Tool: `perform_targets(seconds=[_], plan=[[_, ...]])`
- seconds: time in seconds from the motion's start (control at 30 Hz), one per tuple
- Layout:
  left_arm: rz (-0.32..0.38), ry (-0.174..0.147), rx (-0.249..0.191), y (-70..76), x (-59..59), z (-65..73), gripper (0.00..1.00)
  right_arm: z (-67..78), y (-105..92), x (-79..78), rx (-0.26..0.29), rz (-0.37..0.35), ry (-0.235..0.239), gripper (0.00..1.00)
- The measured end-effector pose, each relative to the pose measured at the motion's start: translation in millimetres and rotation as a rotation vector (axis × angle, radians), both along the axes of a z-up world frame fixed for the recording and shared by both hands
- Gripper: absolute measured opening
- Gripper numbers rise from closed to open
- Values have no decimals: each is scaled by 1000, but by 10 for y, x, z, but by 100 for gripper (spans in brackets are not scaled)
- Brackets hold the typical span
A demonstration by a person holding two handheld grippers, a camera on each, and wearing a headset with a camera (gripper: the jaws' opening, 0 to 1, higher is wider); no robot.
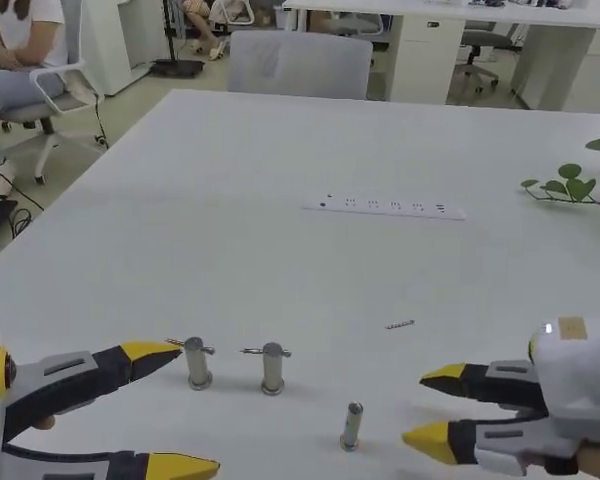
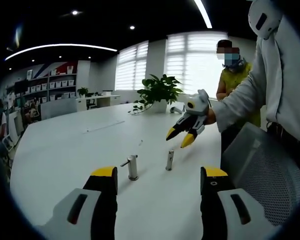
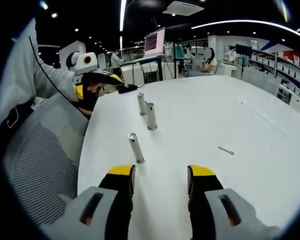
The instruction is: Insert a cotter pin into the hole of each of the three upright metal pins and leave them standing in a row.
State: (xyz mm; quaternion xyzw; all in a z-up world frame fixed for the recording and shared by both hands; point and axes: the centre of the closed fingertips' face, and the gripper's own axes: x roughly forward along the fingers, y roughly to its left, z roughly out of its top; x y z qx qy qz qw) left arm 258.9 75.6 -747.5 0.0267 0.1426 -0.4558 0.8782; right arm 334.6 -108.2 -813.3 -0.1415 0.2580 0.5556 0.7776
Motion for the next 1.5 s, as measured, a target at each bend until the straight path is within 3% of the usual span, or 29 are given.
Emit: perform_targets(seconds=[0.23,0.57,1.0,1.23,1.5], plan=[[4,7,-5,1,-1,-18,66,107,-91,280,-22,-7,-37,43],[5,11,-12,-29,0,-31,66,128,-55,592,-71,6,-63,39],[5,27,-19,-65,-12,-77,66,-11,-82,987,-238,82,-121,25],[11,34,-17,-47,-20,-83,66,-142,-71,1099,-318,159,-143,20],[22,44,-7,-11,-41,-92,66,-264,-25,1172,-363,225,-128,16]])
